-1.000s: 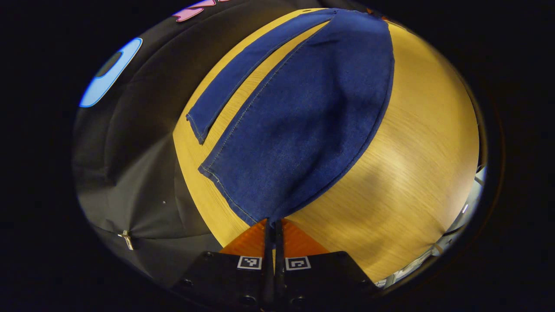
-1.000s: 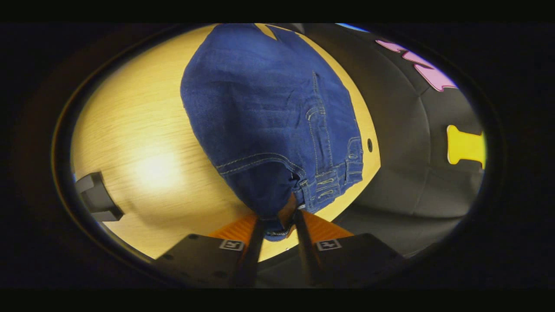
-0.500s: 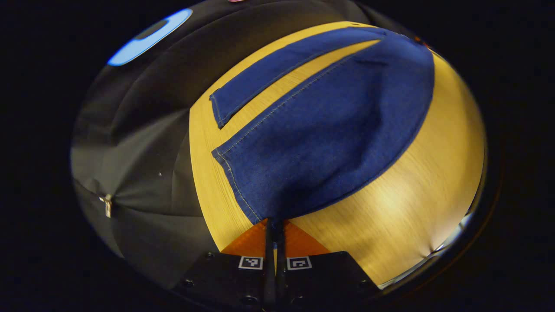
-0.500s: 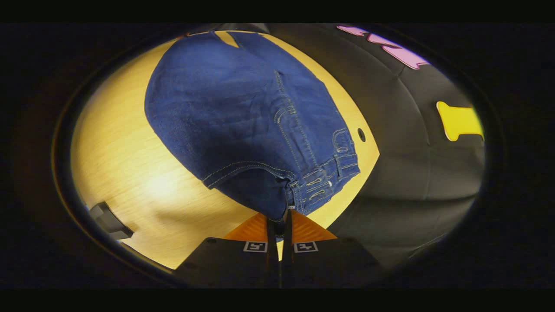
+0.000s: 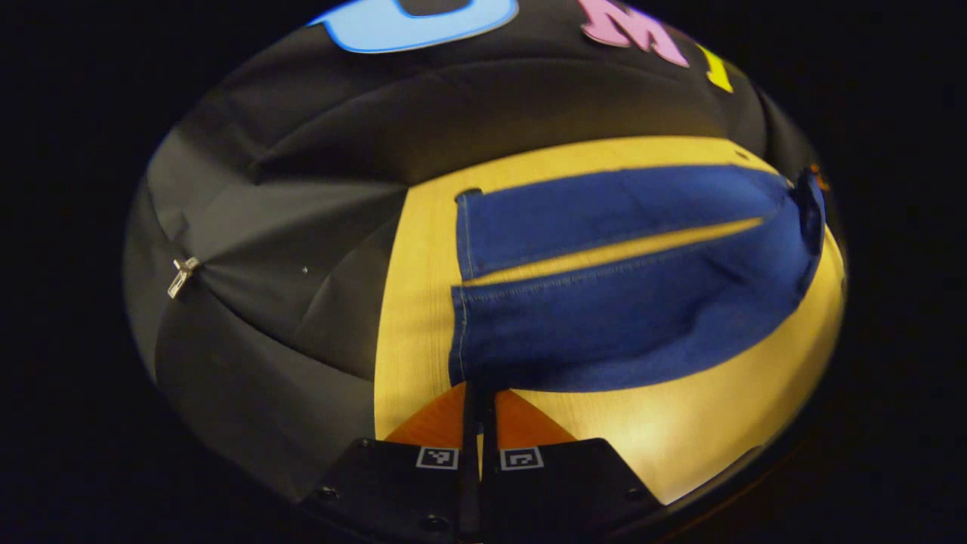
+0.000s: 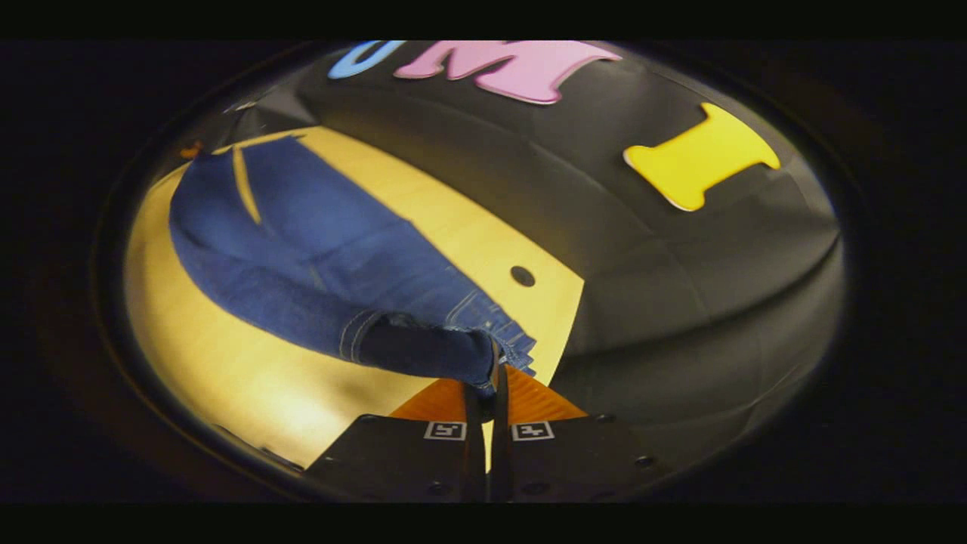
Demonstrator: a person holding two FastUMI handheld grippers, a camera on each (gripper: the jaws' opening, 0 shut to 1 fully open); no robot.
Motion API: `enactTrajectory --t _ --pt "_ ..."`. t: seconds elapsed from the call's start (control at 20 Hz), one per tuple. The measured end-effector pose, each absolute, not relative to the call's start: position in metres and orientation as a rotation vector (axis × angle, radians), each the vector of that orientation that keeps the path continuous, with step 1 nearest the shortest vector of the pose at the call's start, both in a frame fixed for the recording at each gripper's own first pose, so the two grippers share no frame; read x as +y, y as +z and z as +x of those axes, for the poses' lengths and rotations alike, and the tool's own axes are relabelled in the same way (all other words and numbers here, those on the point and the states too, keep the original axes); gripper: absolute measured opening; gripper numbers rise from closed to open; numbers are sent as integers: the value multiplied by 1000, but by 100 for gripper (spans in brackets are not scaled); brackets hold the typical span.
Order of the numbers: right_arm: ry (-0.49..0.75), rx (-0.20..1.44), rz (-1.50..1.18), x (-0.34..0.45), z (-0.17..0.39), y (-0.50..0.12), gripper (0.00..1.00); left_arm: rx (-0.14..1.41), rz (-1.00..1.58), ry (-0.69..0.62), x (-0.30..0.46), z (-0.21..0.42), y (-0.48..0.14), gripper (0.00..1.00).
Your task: Grasp the waist and the cuffs of the jeans and fold them to make the two legs overlap; first hold the waist and fold one-third of the jeans toward the cuffs, then hold the cuffs and fold the remaining one-third in the same direction to finish folding.
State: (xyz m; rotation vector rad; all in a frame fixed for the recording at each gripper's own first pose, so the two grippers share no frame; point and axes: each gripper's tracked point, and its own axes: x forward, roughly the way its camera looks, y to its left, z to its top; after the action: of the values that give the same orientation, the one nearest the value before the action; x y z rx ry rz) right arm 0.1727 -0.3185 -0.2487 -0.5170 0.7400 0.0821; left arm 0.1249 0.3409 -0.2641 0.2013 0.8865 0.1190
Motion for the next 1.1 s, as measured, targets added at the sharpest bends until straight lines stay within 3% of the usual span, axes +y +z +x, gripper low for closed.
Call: enactTrajectory --t 0.05,0.1,0.35,0.75,0.8,0.9,1.05,1.1 --pt "57 728 -483 -318 181 -241 7 865 159 134 343 145 -255 2" --pt "35 719 -454 -317 192 -234 7 846 122 150 347 165 -246 6" --pt "-63 698 -283 -330 253 -235 7 798 101 171 358 250 -221 6" --pt "-215 768 114 -356 315 -291 7 860 -55 243 374 342 -271 6" --pt "-233 783 157 -356 320 -304 2 879 -39 255 376 350 -286 6" --pt "-246 796 157 -357 324 -315 14 889 -16 291 376 361 -306 6" --pt "-278 730 69 -372 326 -310 51 811 -51 324 368 365 -293 18" --pt "-299 694 76 -377 323 -303 63 760 -74 319 362 370 -284 45"
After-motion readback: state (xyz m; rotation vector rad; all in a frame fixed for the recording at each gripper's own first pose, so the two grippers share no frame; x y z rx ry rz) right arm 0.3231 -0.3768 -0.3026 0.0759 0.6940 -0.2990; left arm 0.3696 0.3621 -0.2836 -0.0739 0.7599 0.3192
